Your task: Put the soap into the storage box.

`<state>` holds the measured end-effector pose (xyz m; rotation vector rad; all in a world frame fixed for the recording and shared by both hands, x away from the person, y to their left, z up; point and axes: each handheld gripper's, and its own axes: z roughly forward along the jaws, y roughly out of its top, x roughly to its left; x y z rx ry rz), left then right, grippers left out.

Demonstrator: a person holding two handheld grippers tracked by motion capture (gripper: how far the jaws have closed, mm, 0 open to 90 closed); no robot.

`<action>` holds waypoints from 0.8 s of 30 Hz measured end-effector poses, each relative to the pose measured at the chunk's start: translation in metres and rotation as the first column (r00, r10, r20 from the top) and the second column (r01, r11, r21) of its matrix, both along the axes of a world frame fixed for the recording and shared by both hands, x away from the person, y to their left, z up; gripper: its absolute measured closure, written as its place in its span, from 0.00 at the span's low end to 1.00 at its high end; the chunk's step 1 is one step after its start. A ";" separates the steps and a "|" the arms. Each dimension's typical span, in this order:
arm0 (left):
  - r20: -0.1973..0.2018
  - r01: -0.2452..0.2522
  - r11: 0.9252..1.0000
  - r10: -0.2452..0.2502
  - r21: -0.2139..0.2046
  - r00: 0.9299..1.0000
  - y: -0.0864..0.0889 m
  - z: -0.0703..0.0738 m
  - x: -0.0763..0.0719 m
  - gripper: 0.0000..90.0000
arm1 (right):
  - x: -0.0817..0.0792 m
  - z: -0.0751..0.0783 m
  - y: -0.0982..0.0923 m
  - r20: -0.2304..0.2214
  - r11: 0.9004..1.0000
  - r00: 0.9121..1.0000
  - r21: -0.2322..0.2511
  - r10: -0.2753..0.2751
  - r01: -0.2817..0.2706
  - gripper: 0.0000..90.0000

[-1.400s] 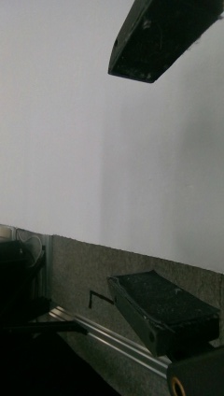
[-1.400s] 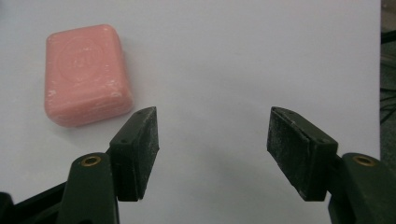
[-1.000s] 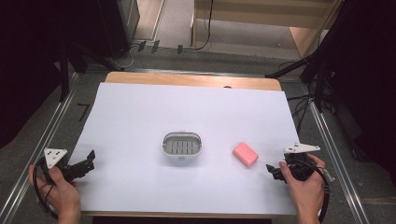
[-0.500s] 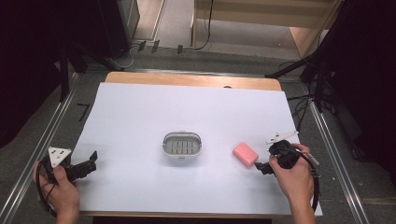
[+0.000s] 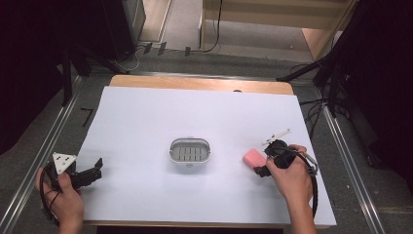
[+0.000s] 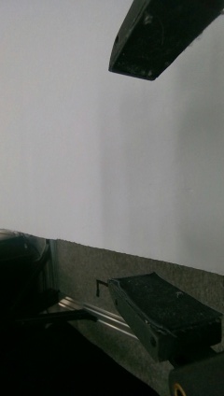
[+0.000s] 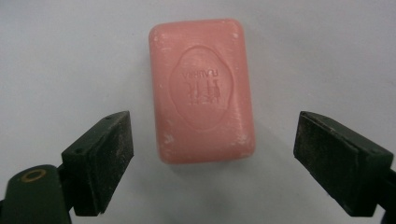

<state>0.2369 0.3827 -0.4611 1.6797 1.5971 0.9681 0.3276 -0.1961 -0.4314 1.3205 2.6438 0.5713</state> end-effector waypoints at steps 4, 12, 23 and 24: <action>-0.001 0.001 1.000 -0.001 0.000 1.000 0.000 0.000 0.000 0.01 | 0.005 -0.002 0.008 -0.014 1.000 1.000 -0.006 -0.023 0.023 0.15; -0.003 0.007 1.000 -0.007 0.004 1.000 0.000 0.000 0.000 0.01 | 0.013 -0.006 0.018 -0.021 0.999 0.999 -0.037 -0.030 0.029 0.20; -0.005 0.007 1.000 -0.007 0.008 1.000 0.000 0.000 0.000 0.01 | 0.018 -0.015 0.024 -0.031 0.998 0.999 -0.057 -0.012 0.010 0.34; -0.006 0.007 1.000 -0.007 0.009 1.000 0.000 0.000 0.000 0.01 | 0.019 -0.016 0.024 -0.037 0.999 0.999 -0.051 -0.004 0.002 0.42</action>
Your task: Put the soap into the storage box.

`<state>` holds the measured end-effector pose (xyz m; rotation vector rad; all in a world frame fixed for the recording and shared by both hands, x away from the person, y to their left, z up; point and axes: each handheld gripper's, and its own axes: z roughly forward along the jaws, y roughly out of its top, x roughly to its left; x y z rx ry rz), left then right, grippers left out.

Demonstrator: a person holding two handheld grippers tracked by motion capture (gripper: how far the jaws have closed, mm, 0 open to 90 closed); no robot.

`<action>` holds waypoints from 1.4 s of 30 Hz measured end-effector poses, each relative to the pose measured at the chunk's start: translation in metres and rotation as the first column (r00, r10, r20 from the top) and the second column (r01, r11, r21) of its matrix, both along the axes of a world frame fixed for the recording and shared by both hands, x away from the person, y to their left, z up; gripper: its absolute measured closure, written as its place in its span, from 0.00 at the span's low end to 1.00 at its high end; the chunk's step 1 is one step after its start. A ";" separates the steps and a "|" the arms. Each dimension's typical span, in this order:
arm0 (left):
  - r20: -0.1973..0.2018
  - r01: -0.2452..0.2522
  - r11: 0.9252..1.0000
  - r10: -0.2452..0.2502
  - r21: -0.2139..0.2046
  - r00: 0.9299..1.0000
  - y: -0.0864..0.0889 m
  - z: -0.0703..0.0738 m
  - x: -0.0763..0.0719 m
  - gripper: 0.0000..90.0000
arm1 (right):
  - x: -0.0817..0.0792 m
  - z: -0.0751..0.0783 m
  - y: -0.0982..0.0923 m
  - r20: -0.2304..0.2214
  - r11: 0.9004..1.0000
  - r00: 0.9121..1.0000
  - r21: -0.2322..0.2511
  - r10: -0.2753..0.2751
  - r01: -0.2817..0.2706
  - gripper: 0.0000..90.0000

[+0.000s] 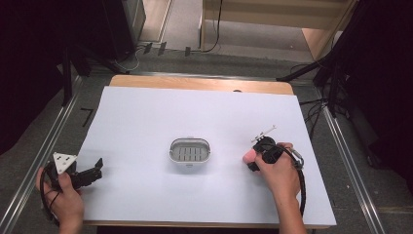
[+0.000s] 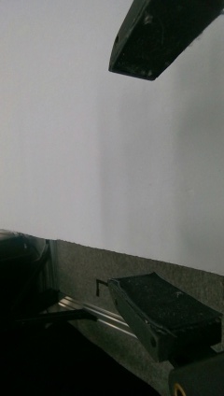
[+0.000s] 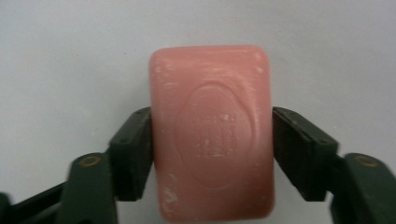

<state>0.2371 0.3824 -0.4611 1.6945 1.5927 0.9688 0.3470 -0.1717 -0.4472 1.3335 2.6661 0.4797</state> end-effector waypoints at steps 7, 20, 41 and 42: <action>-0.003 0.001 1.000 -0.001 0.009 1.000 -0.001 0.000 0.001 0.01 | 0.002 0.000 0.002 -0.001 1.000 1.000 -0.006 -0.002 0.002 0.43; -0.011 0.002 1.000 -0.002 0.019 1.000 -0.002 0.000 0.001 0.01 | 0.004 -0.003 0.007 0.013 0.999 1.000 -0.053 0.002 -0.001 0.43; -0.011 0.012 1.000 -0.012 0.005 1.000 -0.001 0.000 0.001 0.01 | 0.003 0.005 0.005 0.019 0.995 0.995 0.021 0.100 -0.100 0.43; -0.011 0.013 1.000 -0.013 0.006 1.000 -0.001 0.000 0.001 0.01 | 0.002 0.005 0.006 0.017 0.994 0.994 0.021 0.105 -0.106 0.43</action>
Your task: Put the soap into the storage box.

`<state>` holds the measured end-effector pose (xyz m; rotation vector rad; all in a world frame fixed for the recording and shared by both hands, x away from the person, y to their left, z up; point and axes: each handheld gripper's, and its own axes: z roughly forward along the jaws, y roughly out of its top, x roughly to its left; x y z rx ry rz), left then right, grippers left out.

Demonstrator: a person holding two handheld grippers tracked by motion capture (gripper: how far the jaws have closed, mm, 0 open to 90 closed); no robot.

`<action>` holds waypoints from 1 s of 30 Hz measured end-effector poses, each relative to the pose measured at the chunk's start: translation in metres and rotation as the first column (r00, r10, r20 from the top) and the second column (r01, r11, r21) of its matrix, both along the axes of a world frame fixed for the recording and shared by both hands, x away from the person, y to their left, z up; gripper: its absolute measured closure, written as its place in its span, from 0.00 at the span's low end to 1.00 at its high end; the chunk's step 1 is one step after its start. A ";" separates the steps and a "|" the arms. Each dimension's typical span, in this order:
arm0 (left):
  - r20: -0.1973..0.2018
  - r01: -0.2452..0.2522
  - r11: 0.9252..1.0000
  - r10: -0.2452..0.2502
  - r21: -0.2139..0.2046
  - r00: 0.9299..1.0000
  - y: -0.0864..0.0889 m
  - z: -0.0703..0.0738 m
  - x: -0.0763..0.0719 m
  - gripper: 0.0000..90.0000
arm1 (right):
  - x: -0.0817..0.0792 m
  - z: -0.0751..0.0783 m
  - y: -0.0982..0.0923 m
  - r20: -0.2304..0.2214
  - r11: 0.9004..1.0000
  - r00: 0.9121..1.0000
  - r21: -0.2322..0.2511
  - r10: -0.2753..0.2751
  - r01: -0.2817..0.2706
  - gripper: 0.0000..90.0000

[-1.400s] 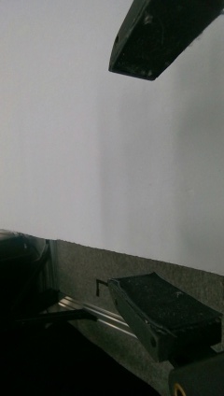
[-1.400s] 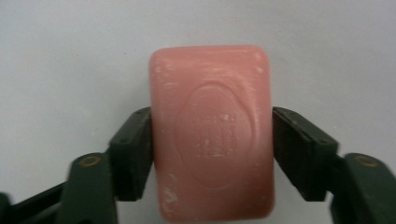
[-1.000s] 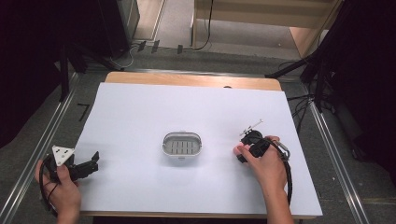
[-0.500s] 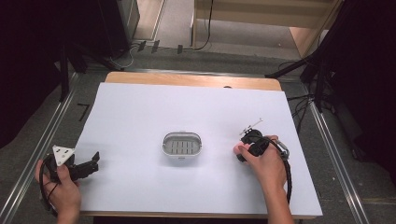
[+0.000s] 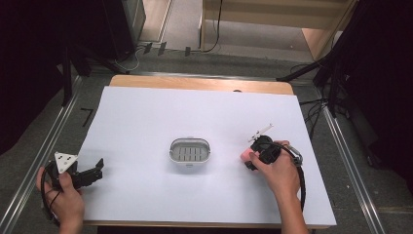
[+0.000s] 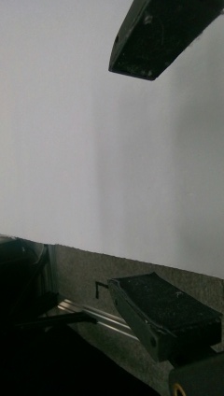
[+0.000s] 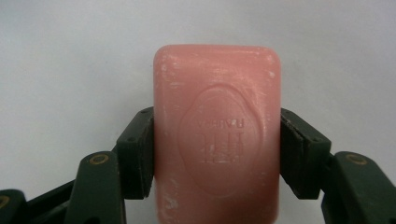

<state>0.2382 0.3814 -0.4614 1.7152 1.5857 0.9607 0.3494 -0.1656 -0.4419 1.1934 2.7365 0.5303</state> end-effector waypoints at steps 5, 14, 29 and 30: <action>0.001 0.003 1.000 -0.003 0.001 1.000 0.000 0.000 0.000 0.01 | -0.003 0.004 0.004 0.015 0.999 0.999 0.010 0.035 -0.035 0.43; -0.001 0.002 1.000 -0.002 -0.001 1.000 0.000 0.000 0.000 0.01 | -0.005 0.012 0.013 0.055 0.993 0.992 0.019 0.112 -0.113 0.43; 0.003 0.005 1.000 -0.005 -0.002 1.000 0.000 0.000 0.000 0.01 | -0.007 0.021 0.029 0.079 0.974 0.973 0.048 0.217 -0.221 0.43; 0.004 0.005 1.000 -0.005 -0.003 1.000 0.000 0.000 0.000 0.01 | -0.008 0.023 0.031 0.082 0.974 0.973 0.050 0.218 -0.222 0.43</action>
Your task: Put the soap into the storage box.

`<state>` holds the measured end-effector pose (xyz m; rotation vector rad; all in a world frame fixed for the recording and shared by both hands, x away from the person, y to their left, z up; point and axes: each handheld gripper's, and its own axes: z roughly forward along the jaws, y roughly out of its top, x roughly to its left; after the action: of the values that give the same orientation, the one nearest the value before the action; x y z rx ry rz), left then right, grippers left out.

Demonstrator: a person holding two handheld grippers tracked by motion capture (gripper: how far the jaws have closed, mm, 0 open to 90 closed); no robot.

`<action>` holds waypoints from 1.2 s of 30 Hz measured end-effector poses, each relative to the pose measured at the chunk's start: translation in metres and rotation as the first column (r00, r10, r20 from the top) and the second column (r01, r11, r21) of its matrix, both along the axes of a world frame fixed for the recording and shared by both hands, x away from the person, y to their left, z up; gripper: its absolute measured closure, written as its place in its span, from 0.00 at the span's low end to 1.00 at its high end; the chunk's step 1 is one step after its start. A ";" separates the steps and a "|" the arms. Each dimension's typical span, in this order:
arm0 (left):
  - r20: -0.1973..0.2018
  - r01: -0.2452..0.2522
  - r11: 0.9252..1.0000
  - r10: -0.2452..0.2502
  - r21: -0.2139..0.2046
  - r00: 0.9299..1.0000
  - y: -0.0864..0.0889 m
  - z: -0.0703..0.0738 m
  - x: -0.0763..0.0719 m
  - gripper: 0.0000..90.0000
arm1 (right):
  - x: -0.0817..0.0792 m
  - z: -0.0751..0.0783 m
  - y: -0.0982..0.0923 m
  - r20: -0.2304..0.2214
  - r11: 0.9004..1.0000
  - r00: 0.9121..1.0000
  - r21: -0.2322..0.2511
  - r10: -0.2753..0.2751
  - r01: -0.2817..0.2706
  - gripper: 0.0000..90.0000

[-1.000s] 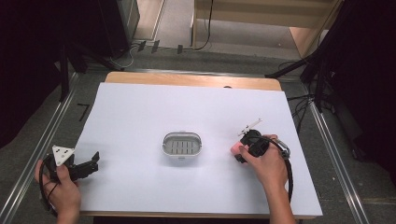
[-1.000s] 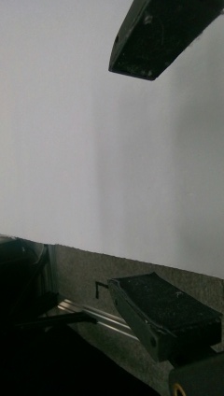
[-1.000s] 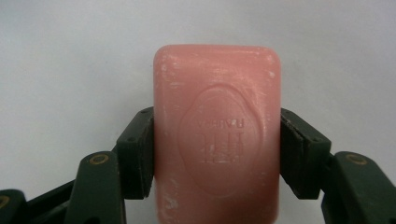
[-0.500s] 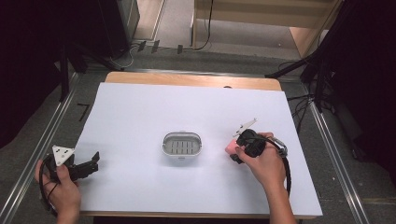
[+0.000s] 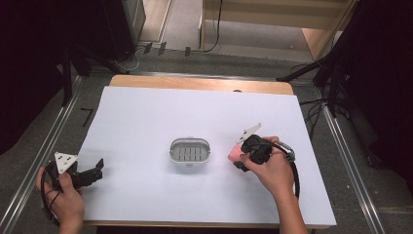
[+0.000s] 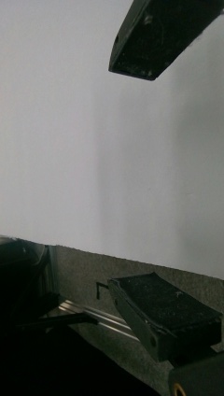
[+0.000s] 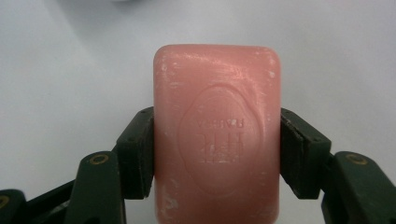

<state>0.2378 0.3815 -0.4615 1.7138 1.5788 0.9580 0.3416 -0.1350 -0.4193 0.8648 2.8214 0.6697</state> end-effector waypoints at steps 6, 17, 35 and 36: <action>-0.002 0.000 1.000 0.000 -0.001 1.000 0.000 0.000 0.000 0.01 | -0.001 0.004 0.008 0.011 0.998 0.998 -0.011 0.058 -0.058 0.43; -0.002 0.000 1.000 0.000 -0.006 1.000 0.001 0.000 0.000 0.01 | -0.001 0.007 0.017 0.020 0.994 0.993 0.008 0.113 -0.114 0.43; -0.001 0.000 1.000 0.000 -0.007 1.000 0.001 0.000 0.000 0.01 | -0.001 0.023 0.031 0.046 0.980 0.980 0.028 0.194 -0.195 0.43; -0.001 0.000 1.000 0.000 -0.007 1.000 0.001 0.000 0.000 0.01 | -0.002 0.025 0.032 0.044 0.982 0.982 0.024 0.186 -0.188 0.43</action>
<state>0.2381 0.3823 -0.4615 1.7097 1.5809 0.9507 0.3398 -0.1027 -0.3946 0.5864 2.8861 0.7434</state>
